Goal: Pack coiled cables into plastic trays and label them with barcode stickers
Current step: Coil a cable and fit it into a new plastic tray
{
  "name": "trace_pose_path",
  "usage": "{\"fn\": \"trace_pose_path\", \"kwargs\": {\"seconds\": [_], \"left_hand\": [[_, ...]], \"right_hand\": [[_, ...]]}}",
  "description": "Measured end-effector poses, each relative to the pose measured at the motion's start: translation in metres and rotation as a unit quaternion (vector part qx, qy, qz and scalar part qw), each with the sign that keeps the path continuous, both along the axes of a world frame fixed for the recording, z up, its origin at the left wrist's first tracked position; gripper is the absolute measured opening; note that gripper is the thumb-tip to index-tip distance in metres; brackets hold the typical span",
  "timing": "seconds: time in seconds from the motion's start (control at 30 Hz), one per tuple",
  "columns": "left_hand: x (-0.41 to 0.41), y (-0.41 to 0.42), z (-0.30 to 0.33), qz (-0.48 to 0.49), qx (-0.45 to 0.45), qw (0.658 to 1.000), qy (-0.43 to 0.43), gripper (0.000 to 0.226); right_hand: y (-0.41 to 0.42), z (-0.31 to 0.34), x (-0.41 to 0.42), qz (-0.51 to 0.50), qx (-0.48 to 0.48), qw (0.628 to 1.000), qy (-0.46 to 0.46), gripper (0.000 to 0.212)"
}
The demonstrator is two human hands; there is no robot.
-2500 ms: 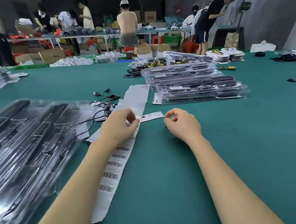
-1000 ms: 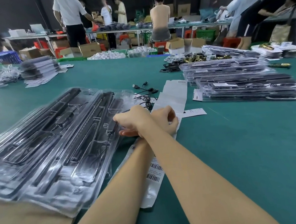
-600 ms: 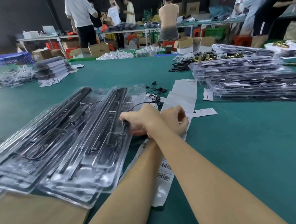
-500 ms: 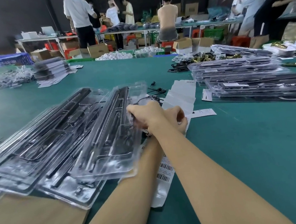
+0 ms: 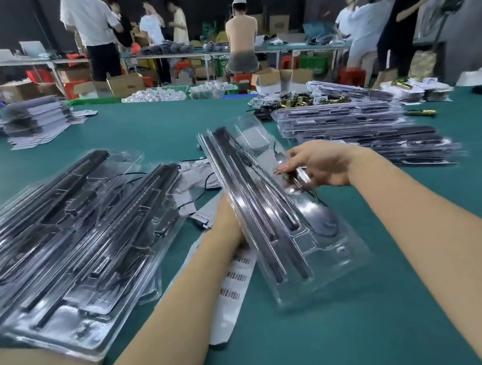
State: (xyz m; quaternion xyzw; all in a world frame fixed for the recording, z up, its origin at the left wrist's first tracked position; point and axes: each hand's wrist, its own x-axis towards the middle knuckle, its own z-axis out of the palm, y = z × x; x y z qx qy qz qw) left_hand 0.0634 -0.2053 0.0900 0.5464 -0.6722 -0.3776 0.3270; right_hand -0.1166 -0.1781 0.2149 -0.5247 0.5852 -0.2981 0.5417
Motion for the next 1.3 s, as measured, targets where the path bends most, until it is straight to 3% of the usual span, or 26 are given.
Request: {"fn": "trace_pose_path", "kwargs": {"seconds": [0.07, 0.1, 0.17, 0.23, 0.3, 0.37, 0.4, 0.47, 0.53, 0.67, 0.77, 0.87, 0.97, 1.13, 1.2, 1.3], "left_hand": [[-0.003, 0.001, 0.011, -0.012, -0.094, 0.985, -0.144, 0.008], [-0.003, -0.001, 0.018, -0.017, -0.135, 0.970, -0.199, 0.010], [0.000, -0.003, 0.026, -0.038, -0.191, 0.959, -0.204, 0.010], [0.003, -0.007, 0.030, -0.035, -0.196, 0.970, -0.141, 0.012], [0.004, -0.009, 0.037, -0.036, -0.101, 0.994, -0.012, 0.028], [0.004, -0.008, 0.051, -0.046, 0.002, 0.991, 0.123, 0.044], [0.003, -0.007, 0.057, -0.060, 0.029, 0.987, 0.148, 0.050], [0.000, -0.003, 0.063, -0.095, 0.050, 0.987, 0.120, 0.060], [0.001, 0.002, 0.068, -0.175, 0.059, 0.978, 0.093, 0.063], [0.015, 0.000, 0.065, -0.277, 0.126, 0.944, 0.126, 0.014], [0.019, -0.002, 0.060, -0.289, 0.200, 0.920, 0.171, 0.028], [0.021, -0.006, 0.063, -0.299, 0.225, 0.917, 0.137, 0.046], [0.021, -0.008, 0.072, -0.301, 0.224, 0.920, 0.114, 0.042], [0.026, -0.009, 0.071, -0.281, 0.227, 0.928, 0.093, 0.038], [0.027, -0.005, 0.071, -0.269, 0.242, 0.928, 0.090, 0.031], [0.030, -0.005, 0.070, -0.272, 0.240, 0.927, 0.098, 0.047]], "right_hand": [[0.009, 0.003, -0.018, 0.000, -0.002, 1.000, -0.017, 0.011], [0.014, 0.003, -0.026, -0.001, -0.003, 1.000, -0.020, 0.011], [0.026, 0.000, -0.039, -0.019, -0.009, 0.999, -0.025, 0.009], [0.040, -0.008, -0.049, -0.055, -0.031, 0.997, -0.048, 0.002], [0.054, -0.023, -0.055, -0.083, -0.047, 0.986, -0.135, 0.007], [0.066, -0.041, -0.057, -0.112, -0.049, 0.962, -0.244, 0.013], [0.069, -0.050, -0.056, -0.118, -0.051, 0.951, -0.283, 0.013], [0.074, -0.064, -0.049, -0.106, -0.050, 0.940, -0.321, 0.010], [0.075, -0.073, -0.041, -0.076, -0.045, 0.939, -0.332, 0.026], [0.073, -0.077, -0.039, -0.049, -0.031, 0.933, -0.355, 0.055], [0.065, -0.079, -0.046, -0.161, -0.055, 0.888, -0.426, 0.045], [0.061, -0.081, -0.052, -0.224, -0.068, 0.858, -0.457, 0.038], [0.058, -0.083, -0.055, -0.260, -0.067, 0.856, -0.443, 0.026], [0.057, -0.082, -0.063, -0.345, -0.076, 0.792, -0.498, 0.013], [0.058, -0.081, -0.065, -0.340, -0.065, 0.803, -0.486, 0.014], [0.062, -0.077, -0.062, -0.303, -0.020, 0.842, -0.447, 0.026]]}}
